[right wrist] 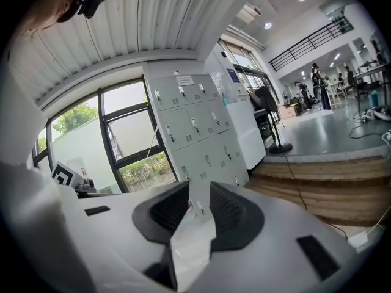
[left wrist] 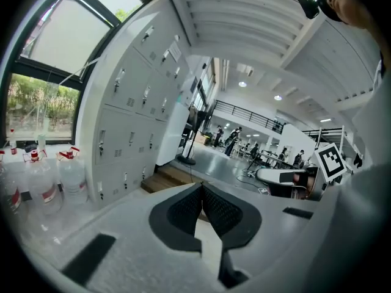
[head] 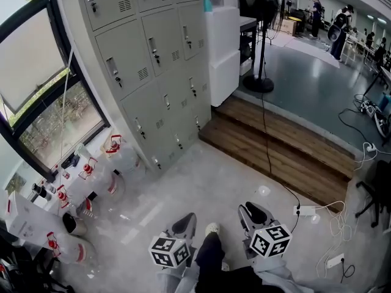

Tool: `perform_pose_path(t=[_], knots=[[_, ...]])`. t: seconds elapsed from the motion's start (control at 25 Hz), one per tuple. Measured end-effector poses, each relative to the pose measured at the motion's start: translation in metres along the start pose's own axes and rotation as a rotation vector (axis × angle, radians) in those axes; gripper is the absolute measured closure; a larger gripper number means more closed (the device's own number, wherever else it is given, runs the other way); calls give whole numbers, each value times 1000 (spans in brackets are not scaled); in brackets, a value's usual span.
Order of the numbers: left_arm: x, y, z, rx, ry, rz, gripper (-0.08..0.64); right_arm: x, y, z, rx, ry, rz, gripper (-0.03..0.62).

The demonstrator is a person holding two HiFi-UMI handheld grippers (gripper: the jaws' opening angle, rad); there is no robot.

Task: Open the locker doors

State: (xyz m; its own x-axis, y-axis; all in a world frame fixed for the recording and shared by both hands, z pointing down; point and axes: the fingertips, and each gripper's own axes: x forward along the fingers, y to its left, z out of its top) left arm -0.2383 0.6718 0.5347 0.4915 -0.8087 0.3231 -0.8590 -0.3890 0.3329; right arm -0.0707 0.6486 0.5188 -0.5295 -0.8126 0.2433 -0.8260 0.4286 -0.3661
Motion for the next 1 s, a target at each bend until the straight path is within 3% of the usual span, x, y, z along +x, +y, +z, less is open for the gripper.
perform_pose_path(t=[0.32,1.0], knots=[[57,38,52,-6,-32,12,551,70,-22,56,-28,-43,3,505],[183,106,137,17,-5,-13,551,202,-83,122,-8,-40,-23,505]])
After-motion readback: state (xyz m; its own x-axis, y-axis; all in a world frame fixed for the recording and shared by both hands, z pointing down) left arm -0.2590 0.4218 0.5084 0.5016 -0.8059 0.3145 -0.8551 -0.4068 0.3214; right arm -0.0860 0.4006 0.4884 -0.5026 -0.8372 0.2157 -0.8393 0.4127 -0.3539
